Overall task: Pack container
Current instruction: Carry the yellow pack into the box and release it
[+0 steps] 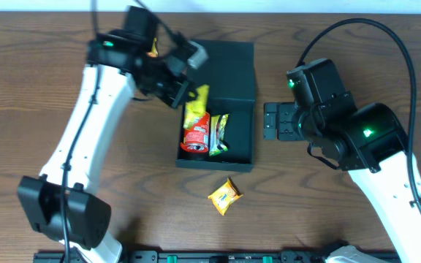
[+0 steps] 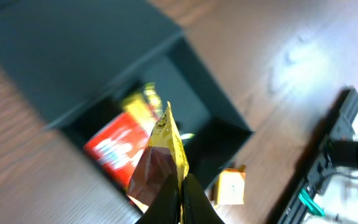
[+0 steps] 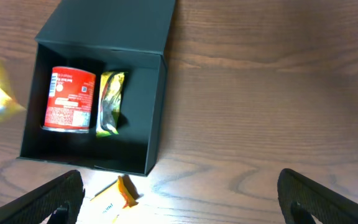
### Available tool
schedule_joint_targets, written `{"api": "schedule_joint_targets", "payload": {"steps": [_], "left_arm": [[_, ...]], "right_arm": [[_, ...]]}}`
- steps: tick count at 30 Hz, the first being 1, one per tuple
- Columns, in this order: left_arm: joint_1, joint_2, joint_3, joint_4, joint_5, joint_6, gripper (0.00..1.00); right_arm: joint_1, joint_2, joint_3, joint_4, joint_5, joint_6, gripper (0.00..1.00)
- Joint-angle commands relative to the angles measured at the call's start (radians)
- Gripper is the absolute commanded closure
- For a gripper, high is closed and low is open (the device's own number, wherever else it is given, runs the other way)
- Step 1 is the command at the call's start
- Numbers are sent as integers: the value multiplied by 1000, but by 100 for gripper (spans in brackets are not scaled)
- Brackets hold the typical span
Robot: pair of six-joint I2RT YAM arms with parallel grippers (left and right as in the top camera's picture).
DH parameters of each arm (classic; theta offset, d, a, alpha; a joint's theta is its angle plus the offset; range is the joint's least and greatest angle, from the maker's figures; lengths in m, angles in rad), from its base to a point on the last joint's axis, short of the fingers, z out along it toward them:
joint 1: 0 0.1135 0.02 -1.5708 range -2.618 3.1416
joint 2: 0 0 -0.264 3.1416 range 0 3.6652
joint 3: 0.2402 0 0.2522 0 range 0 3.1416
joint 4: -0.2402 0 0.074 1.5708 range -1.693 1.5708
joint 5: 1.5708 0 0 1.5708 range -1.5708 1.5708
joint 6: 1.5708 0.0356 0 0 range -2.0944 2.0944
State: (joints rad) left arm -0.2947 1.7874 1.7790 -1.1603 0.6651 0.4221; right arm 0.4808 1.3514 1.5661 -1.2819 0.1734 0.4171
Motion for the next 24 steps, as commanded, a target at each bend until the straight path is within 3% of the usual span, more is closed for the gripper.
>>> {"api": "schedule_joint_targets", "payload": {"steps": [1,7,13,18,24], "left_arm": [[-75,13,12,6,-58,-32,94],[-125,45,-10,64,-100,-201,94],[-125,160,-30,118,-84,-226,94],[-125,255,-30,145,17,-231,94],[-125,345,-30,175,-57,-289,94]], "right_arm": [[-6,4,8,-3,14,11,1],[-6,4,8,-35,14,12,1],[-6,4,8,-46,14,0,1],[-6,4,8,-46,14,0,1],[-6,4,8,-43,15,0,1]]}}
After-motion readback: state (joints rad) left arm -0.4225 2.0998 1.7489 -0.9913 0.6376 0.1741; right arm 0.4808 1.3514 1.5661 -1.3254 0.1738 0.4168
